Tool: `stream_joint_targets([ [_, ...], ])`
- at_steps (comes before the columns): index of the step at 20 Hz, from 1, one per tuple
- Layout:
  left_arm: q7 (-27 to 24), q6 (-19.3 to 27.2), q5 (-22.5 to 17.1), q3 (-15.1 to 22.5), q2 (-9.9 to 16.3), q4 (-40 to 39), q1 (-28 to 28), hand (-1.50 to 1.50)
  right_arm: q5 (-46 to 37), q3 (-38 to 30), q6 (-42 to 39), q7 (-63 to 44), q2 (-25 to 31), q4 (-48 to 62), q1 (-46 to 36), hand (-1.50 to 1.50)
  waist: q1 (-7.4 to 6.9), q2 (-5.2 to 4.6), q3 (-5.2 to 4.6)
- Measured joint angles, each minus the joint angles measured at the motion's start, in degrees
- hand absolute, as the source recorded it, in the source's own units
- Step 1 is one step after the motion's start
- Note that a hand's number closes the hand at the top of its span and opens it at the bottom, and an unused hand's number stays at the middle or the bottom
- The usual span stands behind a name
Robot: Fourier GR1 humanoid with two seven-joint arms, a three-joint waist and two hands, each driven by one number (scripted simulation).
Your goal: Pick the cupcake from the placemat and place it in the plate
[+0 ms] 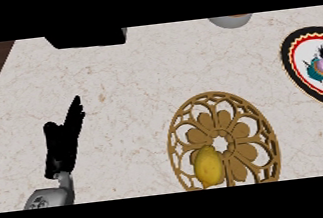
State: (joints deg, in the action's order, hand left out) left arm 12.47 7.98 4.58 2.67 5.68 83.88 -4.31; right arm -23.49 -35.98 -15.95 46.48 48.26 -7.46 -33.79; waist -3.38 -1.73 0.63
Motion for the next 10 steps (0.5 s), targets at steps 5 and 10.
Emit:
stream_joint_targets([
  [5, 0.7, 0.0, 0.1, 0.1, -0.1, -0.1, -0.6, 0.00, 1.1, -1.4, 0.0, 0.1, 1.3, 0.2, 0.5, -1.50, -0.07, -0.07, 0.07],
  [10, 0.1, -0.7, -0.4, -0.1, 0.1, 0.1, 0.3, 0.00, 2.0, -2.6, 1.8, -0.6, 2.3, 0.6, 1.5, -1.50, -0.38, -0.12, 0.12],
])
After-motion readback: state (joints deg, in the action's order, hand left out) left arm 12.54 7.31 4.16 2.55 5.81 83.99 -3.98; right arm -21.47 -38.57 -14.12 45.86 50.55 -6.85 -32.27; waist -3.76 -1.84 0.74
